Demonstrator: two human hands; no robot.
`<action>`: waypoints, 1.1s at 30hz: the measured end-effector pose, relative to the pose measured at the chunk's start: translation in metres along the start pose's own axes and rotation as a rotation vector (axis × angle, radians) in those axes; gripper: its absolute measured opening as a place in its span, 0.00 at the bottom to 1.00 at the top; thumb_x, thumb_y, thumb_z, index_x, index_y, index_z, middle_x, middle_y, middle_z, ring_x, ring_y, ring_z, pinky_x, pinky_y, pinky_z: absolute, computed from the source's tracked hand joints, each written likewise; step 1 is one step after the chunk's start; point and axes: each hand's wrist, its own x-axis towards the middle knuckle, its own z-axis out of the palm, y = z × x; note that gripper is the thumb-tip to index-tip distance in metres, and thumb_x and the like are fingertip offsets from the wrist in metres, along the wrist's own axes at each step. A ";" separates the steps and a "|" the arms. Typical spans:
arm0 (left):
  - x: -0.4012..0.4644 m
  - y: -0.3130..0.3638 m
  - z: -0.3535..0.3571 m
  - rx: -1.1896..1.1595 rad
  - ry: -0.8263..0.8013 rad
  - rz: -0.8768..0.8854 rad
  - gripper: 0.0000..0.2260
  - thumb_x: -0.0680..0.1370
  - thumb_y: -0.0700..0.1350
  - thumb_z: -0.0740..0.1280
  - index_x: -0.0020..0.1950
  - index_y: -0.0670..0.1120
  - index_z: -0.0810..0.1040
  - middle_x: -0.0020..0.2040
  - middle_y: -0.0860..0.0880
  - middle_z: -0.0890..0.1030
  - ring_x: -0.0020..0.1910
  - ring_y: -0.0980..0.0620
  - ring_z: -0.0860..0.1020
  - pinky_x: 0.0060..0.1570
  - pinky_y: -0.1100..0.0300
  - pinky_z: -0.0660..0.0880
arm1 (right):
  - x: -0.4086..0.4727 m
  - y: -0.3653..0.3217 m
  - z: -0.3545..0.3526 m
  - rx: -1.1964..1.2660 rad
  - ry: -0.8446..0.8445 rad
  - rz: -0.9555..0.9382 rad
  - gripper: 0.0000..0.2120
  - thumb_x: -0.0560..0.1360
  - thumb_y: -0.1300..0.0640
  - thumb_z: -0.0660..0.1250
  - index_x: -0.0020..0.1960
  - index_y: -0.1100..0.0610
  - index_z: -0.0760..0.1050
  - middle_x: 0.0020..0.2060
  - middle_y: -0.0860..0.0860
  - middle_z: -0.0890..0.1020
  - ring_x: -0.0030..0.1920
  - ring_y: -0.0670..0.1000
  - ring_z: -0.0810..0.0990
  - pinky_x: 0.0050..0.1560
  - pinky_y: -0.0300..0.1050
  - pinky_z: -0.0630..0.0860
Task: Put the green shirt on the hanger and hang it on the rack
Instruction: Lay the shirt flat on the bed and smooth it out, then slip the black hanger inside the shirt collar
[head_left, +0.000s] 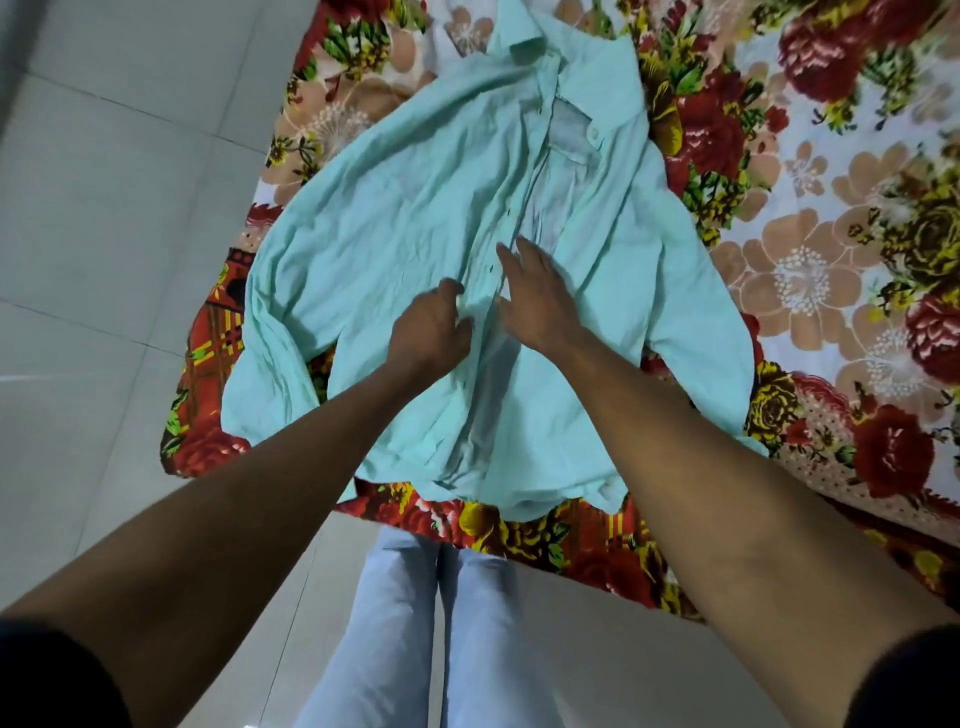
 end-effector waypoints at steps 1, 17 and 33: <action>0.014 0.004 -0.003 0.002 0.059 0.038 0.20 0.80 0.48 0.66 0.70 0.42 0.71 0.57 0.39 0.82 0.57 0.38 0.78 0.52 0.44 0.78 | 0.007 0.001 -0.003 0.005 0.026 -0.012 0.32 0.80 0.58 0.66 0.81 0.59 0.59 0.80 0.61 0.59 0.81 0.60 0.58 0.80 0.54 0.59; 0.296 0.032 -0.031 0.277 0.257 0.296 0.27 0.84 0.48 0.55 0.81 0.37 0.58 0.81 0.36 0.61 0.81 0.36 0.58 0.80 0.44 0.54 | 0.210 0.049 -0.080 0.015 0.401 -0.073 0.21 0.79 0.66 0.61 0.72 0.64 0.72 0.72 0.61 0.73 0.73 0.61 0.71 0.73 0.55 0.70; 0.401 0.013 -0.028 0.334 0.300 0.321 0.35 0.84 0.62 0.52 0.84 0.42 0.51 0.84 0.42 0.54 0.84 0.46 0.49 0.82 0.45 0.46 | 0.416 0.099 -0.141 -0.116 0.277 -0.060 0.38 0.81 0.43 0.66 0.80 0.63 0.58 0.80 0.61 0.61 0.81 0.62 0.58 0.79 0.58 0.59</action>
